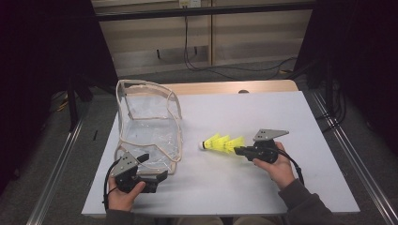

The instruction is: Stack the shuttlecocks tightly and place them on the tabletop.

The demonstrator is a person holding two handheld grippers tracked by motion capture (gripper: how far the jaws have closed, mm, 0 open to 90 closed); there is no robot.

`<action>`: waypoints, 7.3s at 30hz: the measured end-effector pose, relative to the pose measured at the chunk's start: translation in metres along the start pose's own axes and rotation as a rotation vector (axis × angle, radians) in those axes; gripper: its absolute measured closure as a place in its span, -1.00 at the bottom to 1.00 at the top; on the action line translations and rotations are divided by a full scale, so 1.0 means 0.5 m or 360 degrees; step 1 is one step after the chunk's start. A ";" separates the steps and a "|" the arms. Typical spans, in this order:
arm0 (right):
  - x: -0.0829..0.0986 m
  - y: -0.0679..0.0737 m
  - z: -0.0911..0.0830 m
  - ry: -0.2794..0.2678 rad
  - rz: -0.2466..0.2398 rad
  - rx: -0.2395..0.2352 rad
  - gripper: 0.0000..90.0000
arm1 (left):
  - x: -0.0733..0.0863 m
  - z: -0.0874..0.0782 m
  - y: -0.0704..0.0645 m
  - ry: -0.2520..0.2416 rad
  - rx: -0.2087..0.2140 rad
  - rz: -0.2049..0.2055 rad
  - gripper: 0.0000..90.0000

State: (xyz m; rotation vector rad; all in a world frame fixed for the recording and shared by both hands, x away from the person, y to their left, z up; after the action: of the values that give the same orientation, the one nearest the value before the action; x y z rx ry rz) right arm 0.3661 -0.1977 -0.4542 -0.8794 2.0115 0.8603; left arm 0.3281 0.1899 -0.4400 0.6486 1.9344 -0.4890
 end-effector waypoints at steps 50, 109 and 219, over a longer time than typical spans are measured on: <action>0.000 -0.003 0.028 -0.0045 0.0084 0.0024 0.99 | 0.000 0.000 0.001 0.0000 0.0000 0.0001 -0.94; 0.017 0.007 0.032 0.0092 0.0028 0.0061 0.69 | 0.000 -0.002 0.002 -0.0005 0.0002 0.0000 -0.93; -0.016 0.022 0.102 -0.0036 0.0142 0.0098 -0.46 | 0.001 -0.001 0.007 -0.0025 0.0022 -0.0031 -0.92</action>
State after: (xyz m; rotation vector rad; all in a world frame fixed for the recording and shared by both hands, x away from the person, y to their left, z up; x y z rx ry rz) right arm 0.3798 -0.1488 -0.4690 -0.7474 2.0594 0.8489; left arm 0.3297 0.1930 -0.4406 0.6335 1.9256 -0.5183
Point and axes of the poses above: each handheld gripper's, and its own axes: z roughly forward along the jaws, x roughly out of its underside, y roughly to its left, the point moved 3 cm from there along z, roughly forward along the jaws, and after that the axes turned 10 degrees about -x, right-handed, at the moved point
